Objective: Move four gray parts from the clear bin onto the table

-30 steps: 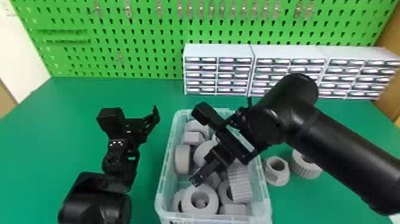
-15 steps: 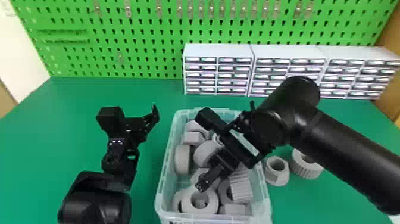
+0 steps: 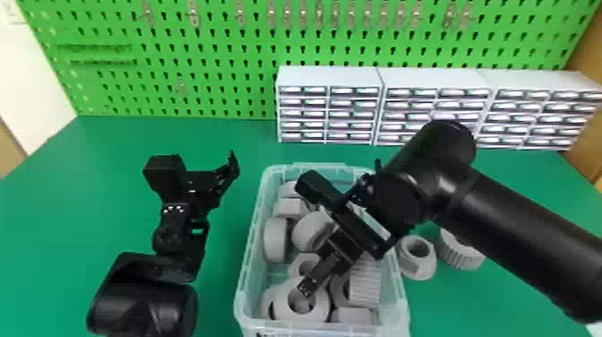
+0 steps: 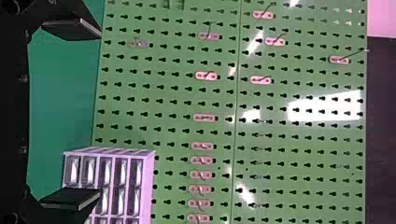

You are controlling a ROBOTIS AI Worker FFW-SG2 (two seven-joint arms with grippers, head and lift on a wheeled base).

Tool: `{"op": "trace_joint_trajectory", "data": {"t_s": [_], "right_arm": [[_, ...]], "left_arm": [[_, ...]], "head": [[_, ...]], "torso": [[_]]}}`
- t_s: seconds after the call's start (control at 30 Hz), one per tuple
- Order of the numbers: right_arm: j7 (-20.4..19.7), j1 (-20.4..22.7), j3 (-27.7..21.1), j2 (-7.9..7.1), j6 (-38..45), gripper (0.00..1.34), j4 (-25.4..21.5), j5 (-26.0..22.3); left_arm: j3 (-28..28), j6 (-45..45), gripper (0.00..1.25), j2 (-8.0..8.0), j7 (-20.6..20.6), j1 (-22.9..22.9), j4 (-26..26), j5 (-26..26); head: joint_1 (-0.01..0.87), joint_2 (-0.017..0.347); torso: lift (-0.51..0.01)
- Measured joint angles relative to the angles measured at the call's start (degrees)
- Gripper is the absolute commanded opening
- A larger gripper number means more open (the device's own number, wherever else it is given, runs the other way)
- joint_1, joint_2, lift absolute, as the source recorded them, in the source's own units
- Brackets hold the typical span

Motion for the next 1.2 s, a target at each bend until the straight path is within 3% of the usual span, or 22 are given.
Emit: {"op": "trace_joint_trajectory", "data": {"t_s": [0.67,1.2], "right_arm": [[0.0,-2.5,2.9,0.91,-0.3,1.23,2.3,2.1],[0.0,-5.1,5.8,2.51,-3.2,1.23,2.8,0.2]], "left_arm": [[-0.5,-0.3,1.15,1.38,0.0,-1.1,-0.2,0.1],[-2.0,-0.3,1.15,2.9,1.2,-3.3,-0.4,0.5]], "head": [[0.693,0.072],[0.693,0.072]], "torso": [[-0.052],[-0.052]]}}
